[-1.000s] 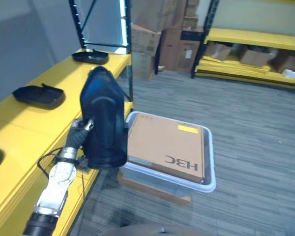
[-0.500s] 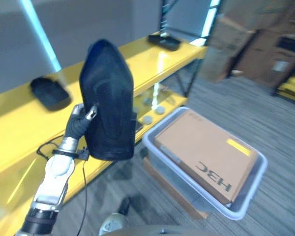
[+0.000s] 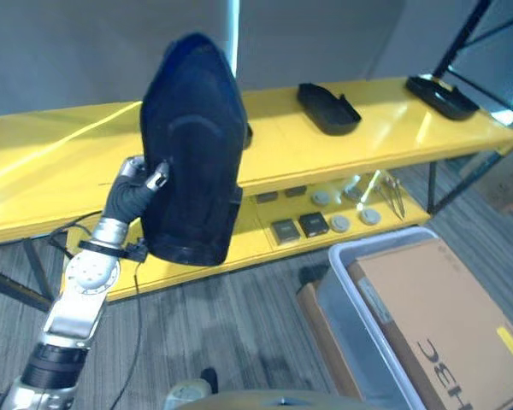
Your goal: Move parts from the plastic box to the shelf.
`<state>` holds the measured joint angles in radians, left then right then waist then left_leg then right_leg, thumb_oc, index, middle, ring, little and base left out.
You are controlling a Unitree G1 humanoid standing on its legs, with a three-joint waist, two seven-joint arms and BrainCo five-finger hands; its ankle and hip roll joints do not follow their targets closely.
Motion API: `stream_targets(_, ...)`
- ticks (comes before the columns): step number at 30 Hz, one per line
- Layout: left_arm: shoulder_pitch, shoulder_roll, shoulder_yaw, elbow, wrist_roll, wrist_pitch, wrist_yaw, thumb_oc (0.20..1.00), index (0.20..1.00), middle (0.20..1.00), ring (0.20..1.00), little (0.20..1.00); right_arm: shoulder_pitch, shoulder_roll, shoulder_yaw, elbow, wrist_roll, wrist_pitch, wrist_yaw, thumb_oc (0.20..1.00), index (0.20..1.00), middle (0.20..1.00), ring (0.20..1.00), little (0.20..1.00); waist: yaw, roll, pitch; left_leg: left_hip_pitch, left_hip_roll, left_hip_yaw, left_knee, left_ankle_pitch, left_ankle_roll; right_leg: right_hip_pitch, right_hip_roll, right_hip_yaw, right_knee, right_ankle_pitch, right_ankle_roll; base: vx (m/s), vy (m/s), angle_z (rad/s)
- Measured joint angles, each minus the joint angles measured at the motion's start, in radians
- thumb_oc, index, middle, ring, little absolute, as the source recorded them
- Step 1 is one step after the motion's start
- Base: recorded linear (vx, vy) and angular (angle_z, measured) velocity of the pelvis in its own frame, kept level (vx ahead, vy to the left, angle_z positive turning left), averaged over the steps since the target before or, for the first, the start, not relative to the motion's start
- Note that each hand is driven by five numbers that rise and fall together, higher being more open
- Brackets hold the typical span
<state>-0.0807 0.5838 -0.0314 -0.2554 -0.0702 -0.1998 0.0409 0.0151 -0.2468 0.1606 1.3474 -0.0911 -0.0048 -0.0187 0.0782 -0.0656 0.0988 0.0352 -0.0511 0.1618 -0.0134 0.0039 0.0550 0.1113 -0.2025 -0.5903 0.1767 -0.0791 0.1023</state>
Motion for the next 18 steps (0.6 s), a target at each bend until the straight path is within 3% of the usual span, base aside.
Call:
stream_targets(3,0.037,0.015,0.038,-0.007,0.023,0.000,0.010,0.200,0.200,0.200,0.200,0.200,-0.029,-0.032,0.054,-0.064,-0.025,0.000,-0.021,1.000,1.000,1.000,1.000,1.000,-0.015,0.015,0.003,0.034,-0.033,-0.010,-0.009,0.017,0.058,-0.103,-0.099,0.083,0.261,-0.003,-0.004,-0.03,0.372,0.14)
stream_targets(4,0.046,0.029,0.042,-0.007,0.036,0.002,0.016,0.200,0.200,0.200,0.200,0.200,-0.032,-0.047,0.074,-0.092,-0.043,-0.004,-0.028,1.000,1.000,1.000,1.000,1.000,-0.024,0.024,0.009,0.049,-0.047,-0.015,-0.021,0.022,0.069,-0.152,-0.135,0.107,0.370,0.017,0.002,-0.13,0.154,0.11)
stream_targets(5,0.047,0.032,0.041,-0.007,0.037,0.002,0.017,0.200,0.200,0.200,0.200,0.200,-0.032,-0.055,0.075,-0.089,-0.057,-0.009,-0.031,1.000,1.000,1.000,1.000,1.000,-0.029,0.036,0.015,0.060,-0.050,-0.029,-0.032,0.024,0.076,-0.181,-0.143,0.131,0.407,-0.006,0.032,-0.12,0.085,0.29)
stream_targets(6,0.046,0.030,0.040,-0.005,0.035,-0.002,0.020,0.200,0.200,0.200,0.200,0.200,-0.035,-0.054,0.086,-0.086,-0.074,-0.013,-0.036,1.000,1.000,1.000,1.000,1.000,-0.042,0.042,0.016,0.061,-0.050,-0.052,-0.036,0.031,0.081,-0.201,-0.115,0.188,0.394,-0.032,0.050,-0.10,0.031,0.68)
stream_targets(7,0.038,0.028,0.039,-0.002,0.033,-0.006,0.023,0.200,0.200,0.200,0.200,0.200,-0.041,-0.048,0.087,-0.101,-0.073,-0.012,-0.046,1.000,1.000,1.000,1.000,1.000,-0.055,0.042,0.020,0.045,-0.055,-0.090,-0.040,0.038,0.066,-0.237,-0.048,0.270,0.359,-0.049,0.043,0.01,0.007,0.77)
stream_targets(8,0.024,0.021,0.031,0.011,0.033,-0.007,0.025,0.200,0.200,0.200,0.200,0.200,-0.030,-0.042,0.085,-0.127,-0.074,-0.014,-0.048,1.000,1.000,1.000,1.000,1.000,-0.057,0.048,0.024,0.037,-0.046,-0.117,-0.040,0.044,0.061,-0.257,0.020,0.375,0.322,-0.072,0.037,0.10,0.058,1.28)
stream_targets(9,0.017,0.036,0.026,0.023,0.033,-0.007,0.033,0.200,0.200,0.200,0.200,0.200,-0.031,-0.022,0.107,-0.149,-0.073,-0.026,-0.050,1.000,1.000,1.000,1.000,1.000,-0.085,0.048,0.025,0.009,-0.032,-0.136,-0.039,0.043,0.035,-0.270,0.141,0.533,0.235,-0.078,0.030,0.09,0.051,1.02)
stream_targets(10,0.014,0.030,0.024,0.030,0.032,-0.009,0.039,0.200,0.200,0.200,0.200,0.200,-0.020,-0.015,0.093,-0.147,-0.071,-0.038,-0.052,1.000,1.000,1.000,1.000,1.000,-0.086,0.048,0.024,-0.007,-0.045,-0.178,-0.041,0.050,0.023,-0.278,0.202,0.603,0.190,-0.086,0.010,0.13,0.060,1.37)
stream_targets(11,-0.007,0.023,0.003,0.049,0.031,-0.009,0.041,0.200,0.200,0.200,0.200,0.200,-0.013,-0.011,0.109,-0.144,-0.070,-0.043,-0.056,1.000,1.000,1.000,1.000,1.000,-0.097,0.059,0.023,-0.033,-0.049,-0.224,-0.024,0.050,0.024,-0.270,0.268,0.726,0.128,-0.094,-0.006,0.09,0.006,1.00)
stream_targets(12,-0.017,0.026,-0.009,0.054,0.030,-0.009,0.041,0.200,0.200,0.200,0.200,0.200,-0.023,-0.004,0.107,-0.147,-0.070,-0.045,-0.054,1.000,1.000,1.000,1.000,1.000,-0.103,0.057,0.023,-0.032,-0.048,-0.221,-0.027,0.053,0.024,-0.269,0.280,0.728,0.099,-0.085,-0.022,0.15,0.009,1.24)
stream_targets(13,-0.015,0.029,-0.012,0.050,0.030,-0.009,0.040,0.200,0.200,0.200,0.200,0.200,-0.015,0.006,0.085,-0.130,-0.061,-0.042,-0.056,1.000,1.000,1.000,1.000,1.000,-0.105,0.053,0.021,-0.030,-0.057,-0.207,-0.061,0.053,0.023,-0.283,0.280,0.685,0.055,-0.055,-0.063,0.18,0.007,0.99)
stream_targets(15,-0.011,0.026,-0.014,0.054,0.027,-0.009,0.041,0.200,0.200,0.200,0.200,0.200,-0.011,0.005,0.083,-0.104,-0.050,-0.044,-0.054,1.000,1.000,1.000,1.000,1.000,-0.102,0.050,0.018,-0.026,-0.091,-0.253,-0.063,0.057,0.026,-0.277,0.280,0.693,-0.018,0.036,-0.093,0.17,0.000,0.94)
stream_targets(18,-0.001,0.026,-0.015,0.052,0.017,-0.009,0.043,0.200,0.200,0.200,0.200,0.200,-0.015,0.002,0.065,-0.077,-0.029,-0.042,-0.054,1.000,1.000,1.000,1.000,1.000,-0.101,0.068,0.018,0.003,-0.088,-0.274,-0.063,0.071,0.031,-0.220,0.274,0.656,-0.070,0.100,-0.101,0.11,-0.030,0.59)
